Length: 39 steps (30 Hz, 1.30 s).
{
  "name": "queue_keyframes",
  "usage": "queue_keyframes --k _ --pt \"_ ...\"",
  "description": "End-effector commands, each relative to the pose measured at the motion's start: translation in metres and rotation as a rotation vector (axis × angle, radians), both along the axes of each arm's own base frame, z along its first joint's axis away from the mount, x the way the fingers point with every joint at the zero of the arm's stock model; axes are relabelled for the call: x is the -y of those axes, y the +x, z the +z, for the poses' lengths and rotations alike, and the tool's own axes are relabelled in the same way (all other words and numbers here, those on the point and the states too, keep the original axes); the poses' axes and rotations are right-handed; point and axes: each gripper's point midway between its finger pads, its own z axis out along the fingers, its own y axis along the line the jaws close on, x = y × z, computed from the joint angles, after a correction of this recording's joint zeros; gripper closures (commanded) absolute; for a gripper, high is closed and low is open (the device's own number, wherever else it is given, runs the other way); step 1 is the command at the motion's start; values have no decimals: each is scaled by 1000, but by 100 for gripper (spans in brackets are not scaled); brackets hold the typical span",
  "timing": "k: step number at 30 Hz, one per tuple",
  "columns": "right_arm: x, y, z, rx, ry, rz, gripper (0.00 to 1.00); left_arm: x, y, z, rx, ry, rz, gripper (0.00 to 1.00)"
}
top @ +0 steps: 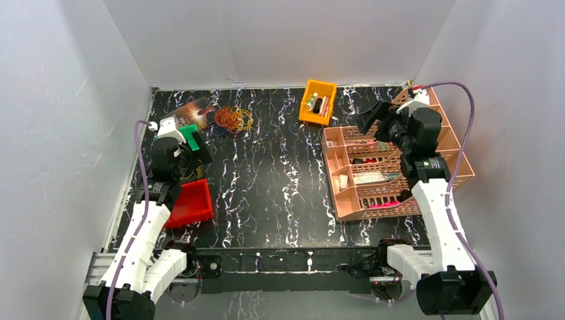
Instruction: Untangle the cables
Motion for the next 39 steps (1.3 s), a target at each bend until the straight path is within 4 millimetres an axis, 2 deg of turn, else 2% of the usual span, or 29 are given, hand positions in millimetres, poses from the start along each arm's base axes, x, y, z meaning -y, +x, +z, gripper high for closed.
queue_keyframes --k 1,4,8,13,17,22,29,34,39 --pt "-14 4 28 37 0 102 2 -3 2 15 20 6 8 2" --pt "-26 6 20 -5 -19 159 2 -6 2 11 -4 13 25 2" --pt "-52 3 1 -75 -82 224 2 0 3 1 -51 2 -3 2" --pt "-83 -10 -22 -111 -148 288 2 9 3 -28 -224 -48 -4 2" --pt "-94 -19 -47 -152 -132 331 2 15 7 -46 -308 -62 -28 2" --pt "-92 -29 -68 -193 -174 328 2 15 7 -61 -377 -48 -32 2" --pt "-85 -36 -75 -196 -216 322 2 11 4 -92 -485 -25 -12 2" --pt "-85 -39 -79 -199 -212 330 2 22 7 -98 -509 -47 -62 2" --pt "-88 -39 -84 -212 -214 348 2 16 7 -91 -482 -18 -45 2"
